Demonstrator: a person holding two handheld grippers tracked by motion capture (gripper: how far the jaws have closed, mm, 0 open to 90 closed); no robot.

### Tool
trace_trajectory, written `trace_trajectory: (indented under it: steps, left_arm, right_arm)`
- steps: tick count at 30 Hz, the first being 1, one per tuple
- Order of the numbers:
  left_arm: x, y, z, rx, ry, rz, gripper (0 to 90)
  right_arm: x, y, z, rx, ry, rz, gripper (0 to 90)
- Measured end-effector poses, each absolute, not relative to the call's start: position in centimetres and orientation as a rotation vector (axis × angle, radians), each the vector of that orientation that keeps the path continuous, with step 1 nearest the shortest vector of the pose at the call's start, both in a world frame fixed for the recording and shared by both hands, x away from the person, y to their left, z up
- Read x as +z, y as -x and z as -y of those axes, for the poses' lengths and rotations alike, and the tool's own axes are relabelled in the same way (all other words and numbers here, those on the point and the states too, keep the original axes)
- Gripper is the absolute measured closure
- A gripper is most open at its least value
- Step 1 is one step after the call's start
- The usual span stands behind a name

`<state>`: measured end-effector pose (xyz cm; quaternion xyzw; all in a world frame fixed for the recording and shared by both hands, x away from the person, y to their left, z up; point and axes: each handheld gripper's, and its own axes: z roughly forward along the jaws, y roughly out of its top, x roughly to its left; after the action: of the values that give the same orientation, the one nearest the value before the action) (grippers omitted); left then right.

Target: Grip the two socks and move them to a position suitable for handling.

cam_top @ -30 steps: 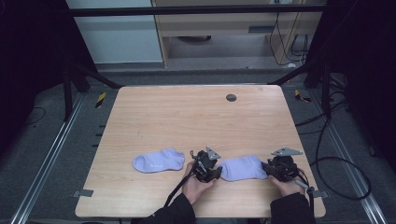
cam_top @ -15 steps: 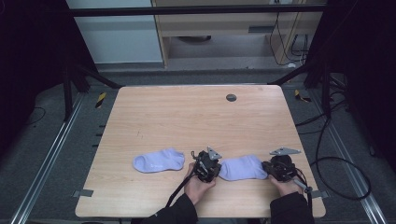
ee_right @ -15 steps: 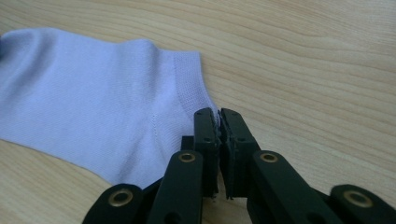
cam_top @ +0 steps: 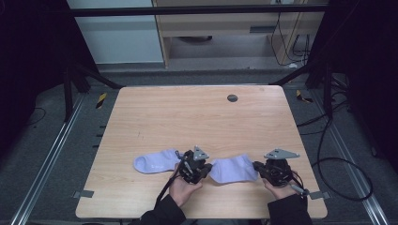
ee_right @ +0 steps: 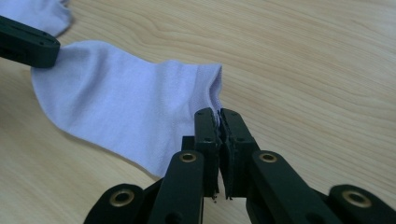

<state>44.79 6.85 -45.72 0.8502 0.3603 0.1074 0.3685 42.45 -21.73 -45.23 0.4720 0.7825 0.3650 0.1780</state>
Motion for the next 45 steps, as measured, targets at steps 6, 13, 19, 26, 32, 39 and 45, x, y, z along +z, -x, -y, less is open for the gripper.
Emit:
trace_trajectory:
  steps: [6,13,19,26,32,39,45]
  left_arm:
    - [-45.1,-44.0,-9.8,0.284,-2.172,-0.930,89.0]
    - [-45.2,-43.4,-12.9,0.295,-2.173,-0.960,89.1]
    - [-45.7,-43.0,-14.5,0.291,-2.188,-0.978,89.0]
    - [-46.4,-42.6,-16.1,0.280,-2.206,-0.993,89.0]
    - [-47.4,-42.5,-16.4,0.267,-2.227,-1.016,88.9]
    - [-48.2,-42.8,-16.0,0.264,-2.246,-1.009,87.7]
    - [-47.8,-42.7,-16.3,0.293,-2.212,-1.023,75.5]
  right_arm:
    - [-44.7,-41.8,19.8,1.086,-1.309,-2.225,86.7]
    - [-45.1,-41.6,17.5,1.123,-1.279,-2.278,86.7]
    - [-45.5,-41.4,15.5,1.158,-1.247,-2.319,86.5]
    - [-46.3,-41.3,13.8,1.148,-1.227,-2.363,86.5]
    - [-47.1,-41.1,13.4,1.116,-1.232,-2.395,86.4]
    - [-47.8,-41.1,13.6,1.059,-1.252,-2.412,86.0]
    - [-47.9,-41.0,13.7,1.055,-1.249,-2.397,79.8]
